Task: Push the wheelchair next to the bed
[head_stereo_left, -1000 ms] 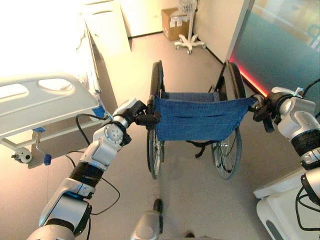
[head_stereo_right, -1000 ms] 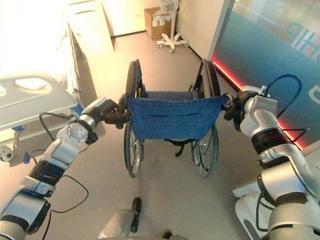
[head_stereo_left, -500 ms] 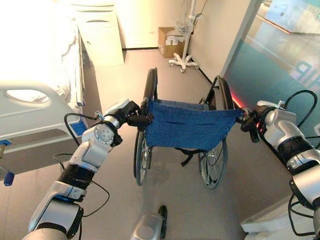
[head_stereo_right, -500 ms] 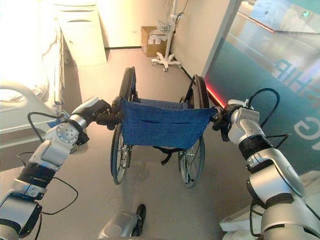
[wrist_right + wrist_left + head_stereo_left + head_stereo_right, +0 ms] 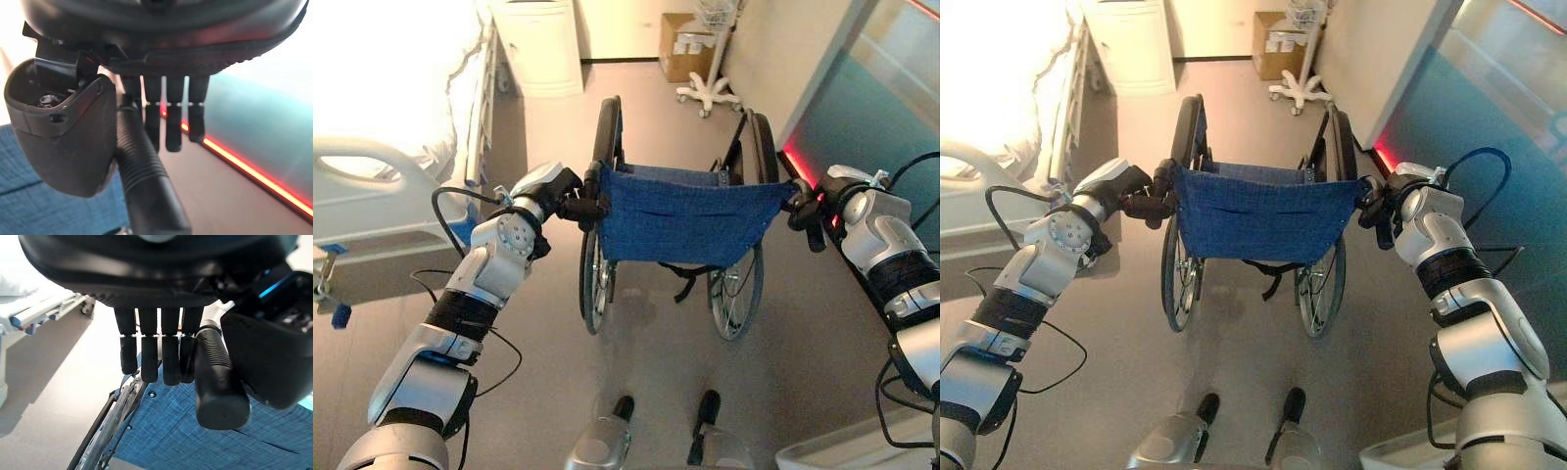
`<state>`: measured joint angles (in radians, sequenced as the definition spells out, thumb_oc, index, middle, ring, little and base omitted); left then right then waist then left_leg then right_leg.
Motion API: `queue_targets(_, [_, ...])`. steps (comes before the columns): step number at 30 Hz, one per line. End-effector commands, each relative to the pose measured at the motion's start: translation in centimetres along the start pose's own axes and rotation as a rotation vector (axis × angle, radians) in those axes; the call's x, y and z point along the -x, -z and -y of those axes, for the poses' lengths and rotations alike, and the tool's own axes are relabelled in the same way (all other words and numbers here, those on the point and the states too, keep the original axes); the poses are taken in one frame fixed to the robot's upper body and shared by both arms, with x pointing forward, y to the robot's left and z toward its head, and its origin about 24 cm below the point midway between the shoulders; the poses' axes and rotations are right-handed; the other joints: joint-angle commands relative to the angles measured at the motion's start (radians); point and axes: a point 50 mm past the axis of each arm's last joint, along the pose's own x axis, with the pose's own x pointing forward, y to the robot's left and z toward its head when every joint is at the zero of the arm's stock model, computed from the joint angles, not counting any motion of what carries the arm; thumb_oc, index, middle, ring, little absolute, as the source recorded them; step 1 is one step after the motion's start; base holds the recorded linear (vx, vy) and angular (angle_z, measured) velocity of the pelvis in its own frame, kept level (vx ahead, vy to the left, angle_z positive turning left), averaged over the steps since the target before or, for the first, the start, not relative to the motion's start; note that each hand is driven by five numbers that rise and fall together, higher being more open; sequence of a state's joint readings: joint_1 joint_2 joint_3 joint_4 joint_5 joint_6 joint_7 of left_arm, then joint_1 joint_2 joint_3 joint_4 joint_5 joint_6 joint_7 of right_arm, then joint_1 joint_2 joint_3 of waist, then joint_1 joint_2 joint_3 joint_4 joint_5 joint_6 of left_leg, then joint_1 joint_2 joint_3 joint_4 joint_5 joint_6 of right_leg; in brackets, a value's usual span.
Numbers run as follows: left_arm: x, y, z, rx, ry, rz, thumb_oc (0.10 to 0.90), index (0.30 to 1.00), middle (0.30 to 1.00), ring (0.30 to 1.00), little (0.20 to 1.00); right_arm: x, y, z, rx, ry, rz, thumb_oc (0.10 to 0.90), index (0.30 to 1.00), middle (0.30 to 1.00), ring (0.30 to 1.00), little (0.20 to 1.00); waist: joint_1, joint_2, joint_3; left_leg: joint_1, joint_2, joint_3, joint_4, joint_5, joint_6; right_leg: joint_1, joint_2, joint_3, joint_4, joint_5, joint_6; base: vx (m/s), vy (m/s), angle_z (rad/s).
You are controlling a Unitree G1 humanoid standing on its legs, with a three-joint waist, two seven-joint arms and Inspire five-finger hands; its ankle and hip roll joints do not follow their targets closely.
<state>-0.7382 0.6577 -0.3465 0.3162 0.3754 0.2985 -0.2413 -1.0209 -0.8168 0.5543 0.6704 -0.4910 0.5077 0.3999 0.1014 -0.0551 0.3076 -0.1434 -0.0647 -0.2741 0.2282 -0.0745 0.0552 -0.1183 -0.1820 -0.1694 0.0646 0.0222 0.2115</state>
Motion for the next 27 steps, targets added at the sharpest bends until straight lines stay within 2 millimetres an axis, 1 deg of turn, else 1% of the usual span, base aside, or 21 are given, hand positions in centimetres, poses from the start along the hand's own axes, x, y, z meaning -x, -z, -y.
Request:
queue_targets(1, [2.5, 5.6, 10.1, -0.275, 0.353, -0.155, 0.400, 0.300, 0.300, 0.300, 0.300, 1.8, -6.3, 0.4, 0.295, 0.041, 0.284, 0.400, 0.300, 0.300, 0.300, 0.300, 0.015, -0.065, 0.027, 0.047, 0.026, 0.124, 0.223, -0.225, -0.024, -0.150, -0.064, 0.090, 0.154, 0.117, -0.006, 0.45, -0.254, 1.30])
queue_targets(2, [2.5, 5.1, 10.4, -0.274, 0.369, -0.151, 0.400, 0.300, 0.300, 0.300, 0.300, 2.1, -6.0, 1.1, 0.311, 0.055, 0.286, 0.400, 0.300, 0.300, 0.300, 0.300, -0.006, -0.067, 0.028, 0.069, 0.094, 0.163, 0.225, -0.189, -0.060, -0.153, -0.054, 0.051, 0.196, 0.089, -0.022, 0.50, -0.295, 1.15])
queue_targets(3, [2.4, 5.0, 10.5, -0.272, 0.371, -0.151, 0.400, 0.300, 0.300, 0.300, 0.300, 2.1, -5.9, 1.2, 0.314, 0.057, 0.289, 0.400, 0.300, 0.300, 0.300, 0.300, -0.011, -0.066, 0.030, 0.074, 0.111, 0.172, 0.223, -0.170, -0.070, -0.147, -0.051, 0.041, 0.192, 0.085, -0.028, 0.48, -0.306, 0.95])
queue_targets(4, [2.0, 4.2, 10.6, -0.258, 0.360, -0.140, 0.400, 0.300, 0.300, 0.300, 0.300, 2.4, -6.0, 2.1, 0.356, 0.085, 0.301, 0.400, 0.300, 0.300, 0.300, 0.300, -0.029, -0.057, 0.040, 0.072, 0.155, 0.191, 0.214, -0.085, -0.090, -0.132, -0.036, 0.021, 0.191, 0.062, -0.054, 0.31, -0.212, 0.80])
queue_targets(7, [1.1, 3.2, 10.0, -0.234, 0.301, -0.135, 0.400, 0.300, 0.300, 0.300, 0.300, 3.0, -7.0, 3.6, 0.415, 0.167, 0.332, 0.400, 0.300, 0.300, 0.300, 0.300, -0.053, -0.033, 0.053, 0.108, 0.179, 0.193, 0.127, -0.044, -0.104, -0.155, -0.005, 0.002, 0.225, 0.022, -0.078, 0.28, -0.223, 0.79])
queue_targets(11, [0.7, 2.8, 9.8, -0.224, 0.291, -0.135, 0.400, 0.300, 0.300, 0.300, 0.300, 3.6, -7.3, 4.3, 0.414, 0.184, 0.353, 0.400, 0.300, 0.300, 0.300, 0.300, -0.081, -0.009, 0.033, 0.174, 0.220, 0.212, 0.056, 0.010, -0.128, -0.159, 0.019, -0.039, 0.246, -0.019, -0.106, 0.31, -0.239, 0.28])
queue_targets(12, [0.8, 2.7, 10.0, -0.223, 0.303, -0.125, 0.400, 0.300, 0.300, 0.300, 0.300, 3.6, -6.8, 4.2, 0.392, 0.157, 0.348, 0.400, 0.300, 0.300, 0.300, 0.300, -0.100, -0.005, 0.008, 0.222, 0.247, 0.246, 0.049, 0.061, -0.147, -0.145, 0.027, -0.072, 0.231, -0.030, -0.123, 0.38, -0.291, 0.31])
queue_targets(13, [0.8, 2.6, 10.1, -0.222, 0.306, -0.124, 0.400, 0.300, 0.300, 0.300, 0.300, 3.6, -6.7, 4.2, 0.387, 0.151, 0.348, 0.400, 0.300, 0.300, 0.300, 0.300, -0.105, -0.003, 0.002, 0.231, 0.256, 0.254, 0.052, 0.078, -0.153, -0.140, 0.030, -0.082, 0.227, -0.032, -0.128, 0.37, -0.273, 0.56])
queue_targets(14, [0.9, 2.6, 10.5, -0.219, 0.311, -0.121, 0.400, 0.300, 0.300, 0.300, 0.300, 3.3, -6.4, 3.6, 0.382, 0.132, 0.344, 0.400, 0.300, 0.300, 0.300, 0.300, -0.119, 0.002, -0.014, 0.249, 0.278, 0.281, 0.068, 0.132, -0.168, -0.125, 0.039, -0.111, 0.214, -0.040, -0.145, 0.24, -0.171, 0.60])
queue_targets(15, [1.0, 2.5, 10.8, -0.217, 0.313, -0.120, 0.400, 0.300, 0.300, 0.300, 0.300, 3.2, -6.2, 3.3, 0.377, 0.119, 0.340, 0.400, 0.300, 0.300, 0.300, 0.300, -0.123, 0.002, -0.026, 0.253, 0.284, 0.303, 0.089, 0.162, -0.173, -0.109, 0.046, -0.132, 0.203, -0.049, -0.160, 0.30, -0.231, 0.79])
queue_targets(16, [1.0, 2.5, 11.0, -0.214, 0.311, -0.119, 0.400, 0.300, 0.300, 0.300, 0.300, 2.9, -5.9, 2.8, 0.364, 0.102, 0.334, 0.400, 0.300, 0.300, 0.300, 0.300, -0.124, 0.002, -0.035, 0.249, 0.284, 0.320, 0.122, 0.177, -0.176, -0.082, 0.056, -0.158, 0.186, -0.057, -0.176, 0.34, -0.255, 0.51])
queue_targets(17, [1.0, 2.5, 11.2, -0.210, 0.313, -0.123, 0.400, 0.300, 0.300, 0.300, 0.300, 2.6, -5.6, 2.0, 0.345, 0.083, 0.329, 0.400, 0.300, 0.300, 0.300, 0.300, -0.116, 0.003, -0.035, 0.233, 0.262, 0.321, 0.149, 0.163, -0.167, -0.050, 0.069, -0.167, 0.175, -0.067, -0.184, 0.38, -0.267, 0.39])
queue_targets(18, [1.0, 2.4, 11.3, -0.210, 0.313, -0.128, 0.400, 0.300, 0.300, 0.300, 0.300, 2.4, -5.6, 1.4, 0.330, 0.070, 0.325, 0.400, 0.300, 0.300, 0.300, 0.300, -0.105, 0.002, -0.031, 0.210, 0.226, 0.306, 0.157, 0.143, -0.153, -0.025, 0.081, -0.155, 0.165, -0.072, -0.186, 0.45, -0.267, 0.11])
queue_targets(19, [0.8, 2.3, 11.1, -0.223, 0.300, -0.134, 0.400, 0.300, 0.300, 0.300, 0.300, 2.1, -5.7, 0.7, 0.313, 0.060, 0.319, 0.400, 0.300, 0.300, 0.300, 0.300, -0.088, -0.003, -0.024, 0.171, 0.155, 0.278, 0.143, 0.107, -0.127, 0.001, 0.096, -0.129, 0.153, -0.072, -0.184, 0.40, -0.214, -0.05])
queue_targets(21, [0.6, 2.3, 10.4, -0.223, 0.273, -0.141, 0.400, 0.300, 0.300, 0.300, 0.300, 2.0, -6.3, 0.0, 0.299, 0.055, 0.316, 0.400, 0.300, 0.300, 0.300, 0.300, -0.058, -0.002, -0.002, 0.089, 0.084, 0.300, 0.110, 0.085, -0.106, 0.072, 0.128, -0.104, 0.127, -0.083, -0.177, 0.37, -0.182, -0.20])
queue_targets(22, [0.3, 2.2, 9.9, -0.218, 0.248, -0.146, 0.400, 0.300, 0.300, 0.300, 0.300, 1.9, -6.8, -0.2, 0.296, 0.058, 0.315, 0.400, 0.300, 0.300, 0.300, 0.300, -0.035, 0.003, 0.019, 0.010, 0.057, 0.346, 0.089, 0.104, -0.109, 0.127, 0.147, -0.100, 0.108, -0.095, -0.174, 0.36, -0.151, -0.19])
queue_targets(23, [0.2, 2.2, 9.5, -0.212, 0.238, -0.150, 0.400, 0.300, 0.300, 0.300, 0.300, 1.8, -7.2, -0.5, 0.297, 0.061, 0.317, 0.400, 0.300, 0.300, 0.300, 0.300, -0.013, 0.009, 0.037, -0.055, 0.049, 0.383, 0.084, 0.132, -0.112, 0.171, 0.162, -0.098, 0.095, -0.106, -0.177, 0.47, -0.124, -0.24])
queue_targets(24, [0.1, 2.5, 9.3, -0.200, 0.224, -0.164, 0.400, 0.300, 0.300, 0.300, 0.300, 1.8, -7.7, -0.9, 0.304, 0.060, 0.327, 0.400, 0.300, 0.300, 0.300, 0.300, 0.013, 0.028, 0.051, -0.129, 0.045, 0.404, 0.037, 0.195, -0.119, 0.211, 0.191, -0.088, 0.084, -0.114, -0.180, 0.54, -0.079, -0.33])
queue_targets(25, [0.1, 2.8, 9.0, -0.193, 0.214, -0.179, 0.400, 0.300, 0.300, 0.300, 0.300, 1.8, -8.1, -1.1, 0.303, 0.062, 0.345, 0.400, 0.300, 0.300, 0.300, 0.300, 0.043, 0.040, 0.063, -0.165, 0.045, 0.409, -0.013, 0.245, -0.124, 0.244, 0.212, -0.063, 0.076, -0.121, -0.181, 0.48, -0.040, -0.53])
queue_targets(26, [0.1, 2.9, 8.9, -0.192, 0.213, -0.183, 0.400, 0.300, 0.300, 0.300, 0.300, 1.8, -8.3, -1.1, 0.304, 0.064, 0.349, 0.400, 0.300, 0.300, 0.300, 0.300, 0.051, 0.042, 0.065, -0.168, 0.044, 0.410, -0.035, 0.258, -0.126, 0.252, 0.216, -0.057, 0.075, -0.123, -0.180, 0.57, 0.020, -0.91])
queue_targets(27, [0.1, 3.3, 8.5, -0.189, 0.208, -0.200, 0.400, 0.300, 0.300, 0.300, 0.300, 1.8, -8.8, -1.2, 0.308, 0.064, 0.373, 0.400, 0.300, 0.300, 0.300, 0.300, 0.080, 0.057, 0.061, -0.176, 0.050, 0.430, -0.142, 0.290, -0.123, 0.288, 0.237, -0.042, 0.076, -0.143, -0.175, 0.52, 0.063, -1.03])
